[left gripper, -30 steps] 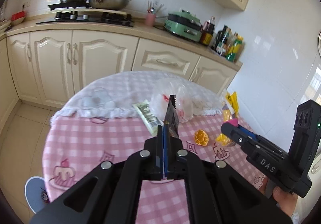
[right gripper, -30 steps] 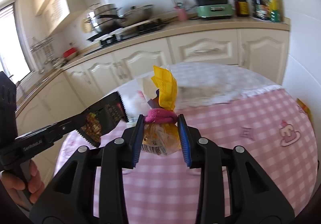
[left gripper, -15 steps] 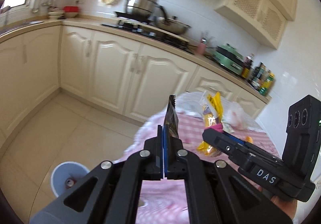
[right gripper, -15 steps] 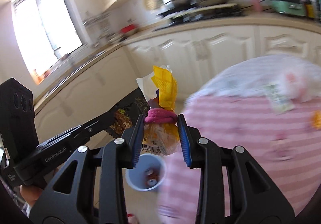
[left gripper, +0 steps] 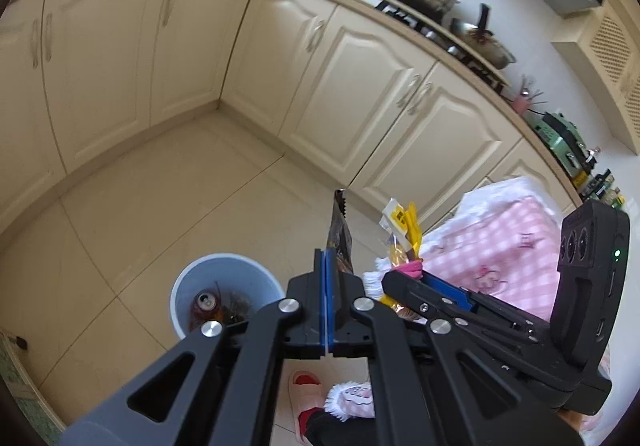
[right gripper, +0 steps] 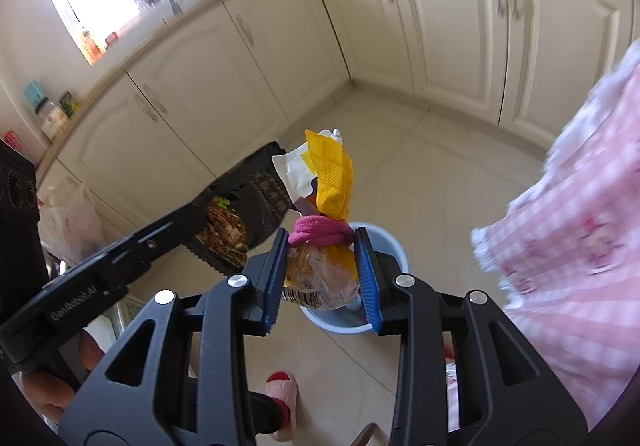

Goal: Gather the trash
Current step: 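Carry both bags over the blue bin and open the left tool, then open the right tool over the bin to drop the bread bag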

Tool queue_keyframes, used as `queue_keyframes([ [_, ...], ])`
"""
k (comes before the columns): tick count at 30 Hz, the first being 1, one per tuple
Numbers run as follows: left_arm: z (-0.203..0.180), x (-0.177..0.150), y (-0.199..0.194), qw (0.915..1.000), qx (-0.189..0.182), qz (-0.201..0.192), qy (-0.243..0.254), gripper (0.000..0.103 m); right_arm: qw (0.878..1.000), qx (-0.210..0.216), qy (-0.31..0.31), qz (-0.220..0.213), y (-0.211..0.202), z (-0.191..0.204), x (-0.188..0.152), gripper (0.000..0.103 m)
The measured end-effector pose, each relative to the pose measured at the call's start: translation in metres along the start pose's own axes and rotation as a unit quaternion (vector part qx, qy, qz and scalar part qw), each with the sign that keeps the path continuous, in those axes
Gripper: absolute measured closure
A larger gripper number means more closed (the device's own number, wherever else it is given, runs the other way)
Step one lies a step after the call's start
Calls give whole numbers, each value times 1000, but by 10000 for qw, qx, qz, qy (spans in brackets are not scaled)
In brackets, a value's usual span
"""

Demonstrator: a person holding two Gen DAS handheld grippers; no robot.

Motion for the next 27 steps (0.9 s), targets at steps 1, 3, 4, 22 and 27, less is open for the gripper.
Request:
queue_keyframes([
  [1,9,-2,7,10000,62,39,-42,103,10000,-23,2,63,10,0,-2,70],
  [3,27,-7,23,9997,155,139,-155,103,9997,-79,14,209,30,-1,-6,70],
  [4,34,-10,31,9994,217,179,-191,103,9995,-84,37,287,40,-2,-10,70],
  [22,113,-44,121,9940,552,830,-453,68,9941,-276,132,1039,139,-9,-41,70],
  [27,122,-50,123,9918,621,937,-610,66,9935,-304,121,1092,144,-10,-46,70],
])
Point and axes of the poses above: each gripper's, at about its wrist camera, not at the fingertips, and y roughly the way its jaws point, z to its left, x to its top, the point moved 10 cm from there along y, roughly the way its jaws point, and after that the axes turned 3 degrees about -x, right-handed, at the moved point
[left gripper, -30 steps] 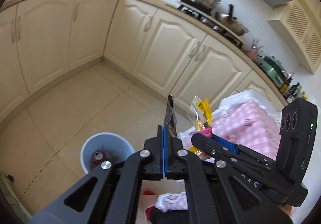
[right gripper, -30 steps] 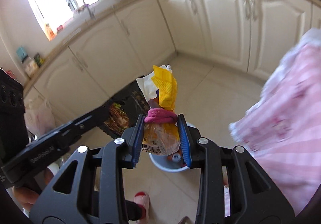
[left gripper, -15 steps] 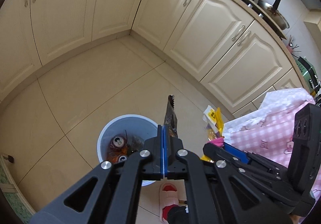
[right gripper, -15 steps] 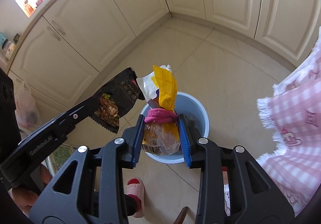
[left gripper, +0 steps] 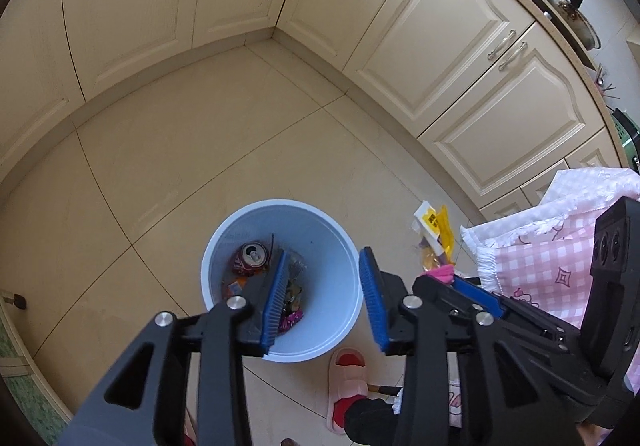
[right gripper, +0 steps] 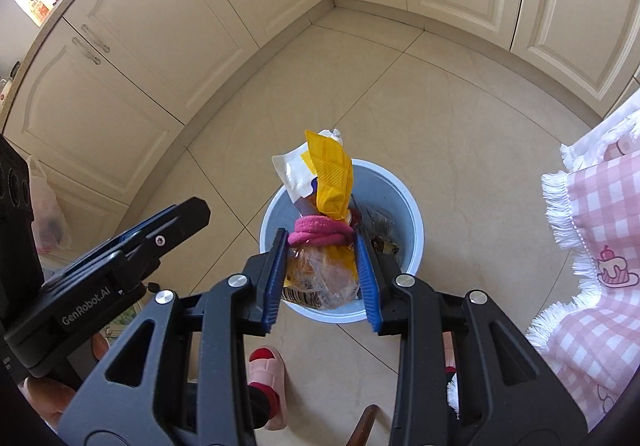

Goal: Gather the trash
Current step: 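Open the right tool over the bin to drop the bread bag, then swing both open tools back toward the table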

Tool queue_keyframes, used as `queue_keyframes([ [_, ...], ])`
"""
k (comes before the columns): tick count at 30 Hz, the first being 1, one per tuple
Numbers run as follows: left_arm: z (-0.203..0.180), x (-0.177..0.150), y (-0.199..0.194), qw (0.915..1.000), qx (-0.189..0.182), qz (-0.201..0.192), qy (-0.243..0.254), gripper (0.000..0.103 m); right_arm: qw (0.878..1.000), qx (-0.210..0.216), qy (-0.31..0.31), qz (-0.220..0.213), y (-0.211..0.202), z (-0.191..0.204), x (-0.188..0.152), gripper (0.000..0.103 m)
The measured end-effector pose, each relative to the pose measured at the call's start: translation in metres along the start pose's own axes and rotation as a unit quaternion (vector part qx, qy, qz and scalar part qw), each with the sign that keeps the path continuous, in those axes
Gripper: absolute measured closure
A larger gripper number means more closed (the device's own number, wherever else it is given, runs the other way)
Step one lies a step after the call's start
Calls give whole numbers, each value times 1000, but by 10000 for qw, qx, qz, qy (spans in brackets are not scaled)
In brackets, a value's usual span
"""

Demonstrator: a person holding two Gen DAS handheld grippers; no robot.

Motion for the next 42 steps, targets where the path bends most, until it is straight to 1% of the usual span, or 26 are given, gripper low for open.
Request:
queue_keyframes([
  [4,8,-2,1,9999,60,42,-105,62,10000,-29,-19,32,5,1,0,70],
  [10,15,-4,4,9997,130,101,-189,61,10000,-33,-34,6,10,5,4,70],
  [13,18,-4,4,9996,143,118,-226,58,10000,-11,-40,-11,11,7,6,69],
  [15,19,-5,4,9995,147,116,-249,58,10000,10,-37,-21,12,9,8,67],
  [16,19,-5,4,9995,150,111,-260,58,10000,14,-38,-31,12,10,9,63],
  [17,20,-4,3,9995,149,105,-271,57,10000,-6,-43,-42,12,10,10,61],
  [20,22,-3,2,9993,161,80,-319,57,10000,-15,-38,-70,12,12,13,59],
  [26,24,-3,1,9993,166,80,-341,57,9999,-58,-60,-93,8,11,15,59],
  [30,21,-3,-2,9994,172,82,-289,57,9998,-102,-76,-137,-3,8,16,59],
  [34,10,-5,-16,9997,229,33,-109,57,9991,-163,-150,-349,-35,4,21,59],
  [36,-3,-4,-30,9997,242,-51,34,57,9982,-205,-188,-540,-61,1,25,59],
  [38,-20,-1,-44,9995,180,-179,161,57,9960,-259,-202,-830,-99,-7,31,59],
  [40,-48,4,-65,9987,59,-341,380,57,9920,-368,-187,-1194,-146,-22,36,59],
  [42,-79,7,-85,9970,-75,-506,581,55,9879,-456,-150,-1474,-184,-36,37,59],
])
Point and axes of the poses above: each gripper's, at about its wrist camera, not at the fingertips, and y roughly the way its jaws point, z to its left, x to its top, the point moved 10 cm from there along y, roughly the way its jaws point, and after that the axes turned 3 degrees about -x, right-handed, at the moved point
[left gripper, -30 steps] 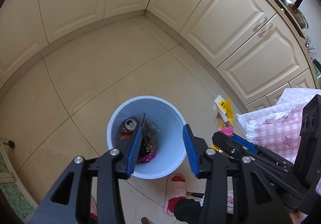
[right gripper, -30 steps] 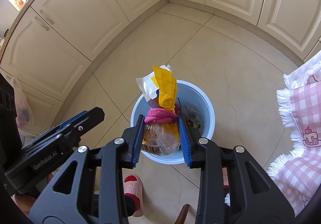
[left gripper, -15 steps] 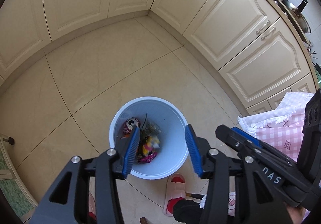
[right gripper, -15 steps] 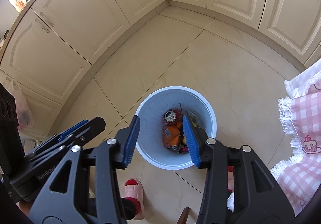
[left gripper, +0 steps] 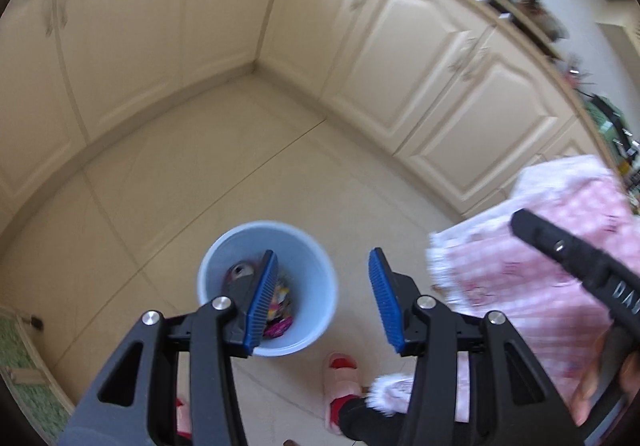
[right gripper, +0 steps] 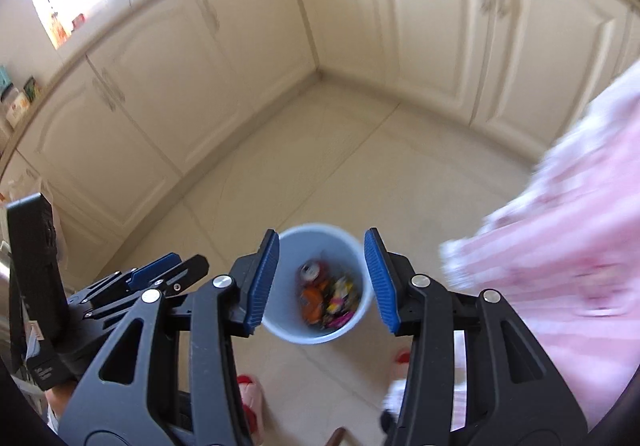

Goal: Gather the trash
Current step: 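Swing both open tools back toward the table, then grasp the small orange piece with the right tool while the left tool grasps the clear plastic bag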

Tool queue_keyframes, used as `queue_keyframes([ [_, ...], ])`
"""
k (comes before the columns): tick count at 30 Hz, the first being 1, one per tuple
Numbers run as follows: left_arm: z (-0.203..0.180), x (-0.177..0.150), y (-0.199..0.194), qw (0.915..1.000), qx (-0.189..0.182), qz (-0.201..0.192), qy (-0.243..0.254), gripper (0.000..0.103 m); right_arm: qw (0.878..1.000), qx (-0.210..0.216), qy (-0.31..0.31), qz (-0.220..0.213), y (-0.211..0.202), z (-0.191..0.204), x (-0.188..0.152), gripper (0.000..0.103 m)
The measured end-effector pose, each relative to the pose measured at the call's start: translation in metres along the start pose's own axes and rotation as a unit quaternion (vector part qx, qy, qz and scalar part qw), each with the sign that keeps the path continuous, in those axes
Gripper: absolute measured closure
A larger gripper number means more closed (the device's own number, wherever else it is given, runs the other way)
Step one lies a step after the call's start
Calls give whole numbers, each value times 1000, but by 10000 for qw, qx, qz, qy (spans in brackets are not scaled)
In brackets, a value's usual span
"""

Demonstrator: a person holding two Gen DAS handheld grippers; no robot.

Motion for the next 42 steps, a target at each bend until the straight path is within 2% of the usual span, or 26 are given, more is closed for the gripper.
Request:
queue_keyframes([
  [5,-94,20,-42,9968,-448,-331,569,51,9957,-398,202,-808,-113,-67,22,54],
  [9,-187,20,-65,9887,-905,-372,1132,49,9871,-805,513,-1284,-196,-138,21,52],
  [11,-233,14,-71,9829,-1157,-313,1400,49,9830,-994,699,-1377,-221,-173,13,51],
  [14,-288,4,-76,9747,-1335,-257,1773,47,9730,-1544,1016,-1383,-253,-243,-5,51],
  [18,-344,-6,-77,9653,-1491,-174,2139,43,9597,-2198,1414,-1029,-267,-332,-35,51],
  [21,-376,-12,-71,9593,-1460,-89,2414,43,9537,-2496,1524,-701,-263,-368,-48,51],
  [23,-401,-17,-65,9544,-1546,13,2555,42,9535,-2538,1563,-451,-255,-389,-55,51],
  [28,-452,-27,-51,9428,-1735,162,2844,41,9617,-2278,1524,-94,-235,-410,-62,50],
  [30,-470,-28,-46,9383,-1796,173,2949,41,9624,-2254,1511,-132,-234,-411,-59,52],
  [31,-481,-29,-44,9356,-1844,173,3005,41,9633,-2234,1479,-127,-233,-412,-57,69],
  [33,-500,-30,-38,9303,-1922,185,3117,41,9655,-2176,1422,-175,-231,-412,-54,68],
  [34,-507,-30,-35,9285,-1953,175,3155,41,9661,-2134,1437,-197,-230,-413,-52,80],
  [36,-524,-28,-27,9268,-2011,148,3169,41,9676,-1988,1507,-382,-235,-413,-48,90],
  [42,-556,-22,9,9291,-1973,142,3124,41,9646,-1959,1594,-762,-246,-413,-38,91],
])
Point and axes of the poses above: each gripper's, at about its wrist camera, not at the fingertips, and y roughly the way its jaws point, z to its left, x to its top, the point moved 10 cm from there along y, roughly the way its jaws point, and after that the axes turned 3 degrees about -x, right-handed, at the moved point
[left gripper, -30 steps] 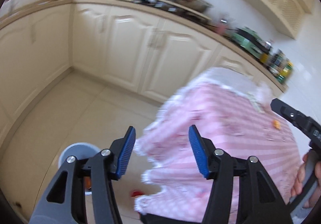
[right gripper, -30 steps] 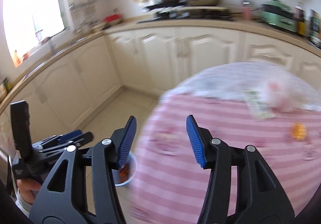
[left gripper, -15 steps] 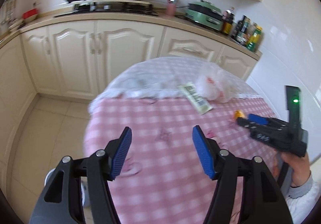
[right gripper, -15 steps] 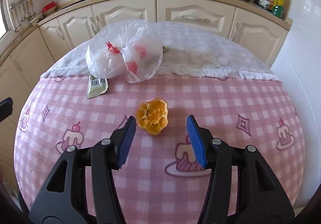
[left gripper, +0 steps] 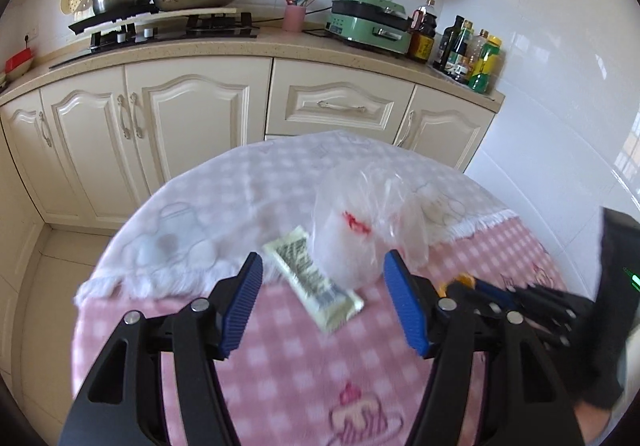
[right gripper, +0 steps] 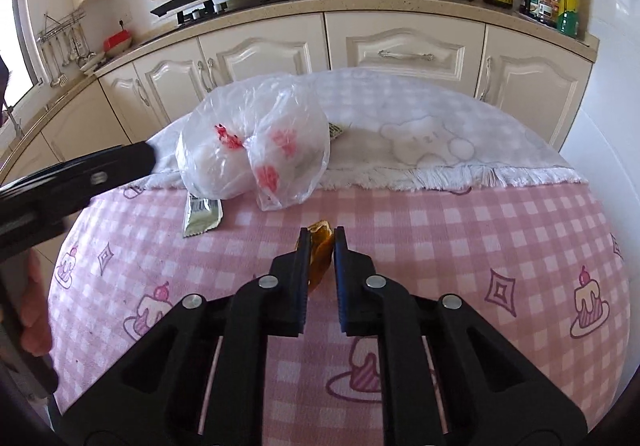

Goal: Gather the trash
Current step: 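Grasp the small orange piece with the right tool while the left tool grasps the clear plastic bag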

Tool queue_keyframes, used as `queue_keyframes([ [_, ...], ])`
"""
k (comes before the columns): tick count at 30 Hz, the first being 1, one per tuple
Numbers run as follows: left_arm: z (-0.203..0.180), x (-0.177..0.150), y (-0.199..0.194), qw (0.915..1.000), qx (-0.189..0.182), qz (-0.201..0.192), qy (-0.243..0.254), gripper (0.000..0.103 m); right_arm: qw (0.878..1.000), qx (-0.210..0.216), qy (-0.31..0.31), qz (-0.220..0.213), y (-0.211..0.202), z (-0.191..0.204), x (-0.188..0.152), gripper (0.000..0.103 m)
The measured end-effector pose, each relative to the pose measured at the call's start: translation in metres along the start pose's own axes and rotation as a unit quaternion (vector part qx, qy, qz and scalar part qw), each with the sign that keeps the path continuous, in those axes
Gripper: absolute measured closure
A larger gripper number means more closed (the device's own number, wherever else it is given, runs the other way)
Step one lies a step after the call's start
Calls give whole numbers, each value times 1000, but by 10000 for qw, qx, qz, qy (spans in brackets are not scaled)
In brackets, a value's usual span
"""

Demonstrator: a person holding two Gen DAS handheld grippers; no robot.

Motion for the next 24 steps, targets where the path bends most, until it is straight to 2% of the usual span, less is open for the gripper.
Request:
queue_keyframes([
  [3,-1,5,20,9999,28,72,-112,41,9999,82,92,-75,-3,-1,2,91],
  [5,1,8,30,9997,222,88,-106,41,9997,131,194,-104,-4,-3,3,91],
  [7,0,7,39,9996,172,221,-100,45,9996,159,214,-105,-4,-3,3,91],
  [8,-3,7,42,9995,124,263,-91,61,9995,166,221,-122,-5,-3,3,91],
  [12,-14,5,44,9994,9,347,79,86,9993,210,257,-149,-6,-4,4,92],
  [20,-34,4,-5,9992,-313,-128,225,92,9983,166,176,-524,-22,-2,10,92],
  [24,-22,2,-48,9985,-321,-416,145,93,9979,189,111,-613,-32,4,11,92],
])
Point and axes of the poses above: each gripper's, at about its wrist camera, not at the fingertips, and y roughly the way its jaws point, z to its left, x to its top, the point moved 10 cm from there along y, roughly the way its jaws point, and after that the axes turned 3 degrees about -x, right-handed, at the moved point
